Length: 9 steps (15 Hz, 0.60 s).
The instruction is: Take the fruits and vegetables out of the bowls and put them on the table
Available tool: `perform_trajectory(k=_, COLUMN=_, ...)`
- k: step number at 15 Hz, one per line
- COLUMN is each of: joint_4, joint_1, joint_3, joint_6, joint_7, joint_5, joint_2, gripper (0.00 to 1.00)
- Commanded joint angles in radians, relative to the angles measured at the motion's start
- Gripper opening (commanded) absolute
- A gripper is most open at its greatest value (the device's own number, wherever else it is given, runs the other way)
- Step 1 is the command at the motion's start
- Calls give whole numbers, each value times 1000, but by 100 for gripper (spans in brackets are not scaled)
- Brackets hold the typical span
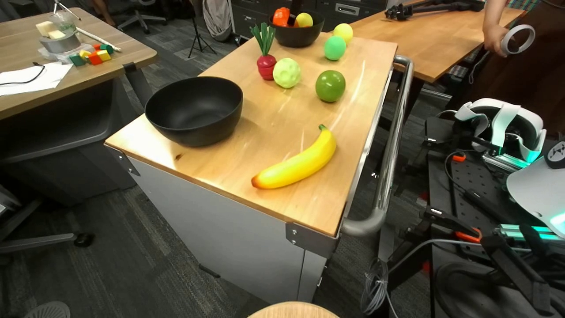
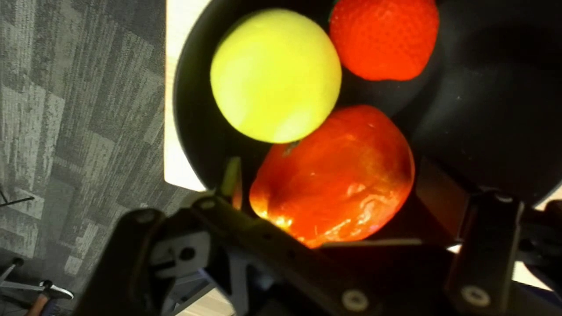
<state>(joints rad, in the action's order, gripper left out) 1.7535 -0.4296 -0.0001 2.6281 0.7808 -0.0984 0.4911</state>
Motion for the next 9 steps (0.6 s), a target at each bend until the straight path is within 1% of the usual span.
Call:
perform_trajectory(k=1, joint_4=1, joint_1=11, joint_3=-28, joint_6=17, joint_7=-13, joint_5=16, joint_2=0, gripper=100)
perform_trajectory(k=5, joint_4=-3, joint_1=5, joint_3=-46, joint_6=4, joint_7=-25, joint_5=11, joint_2=13, gripper=100)
perform_trajectory(k=9, joint_4=12, joint_1=20, joint_3=-55, joint_6=5, joint_7=-54, joint_5=19, joint_2=26, gripper=100)
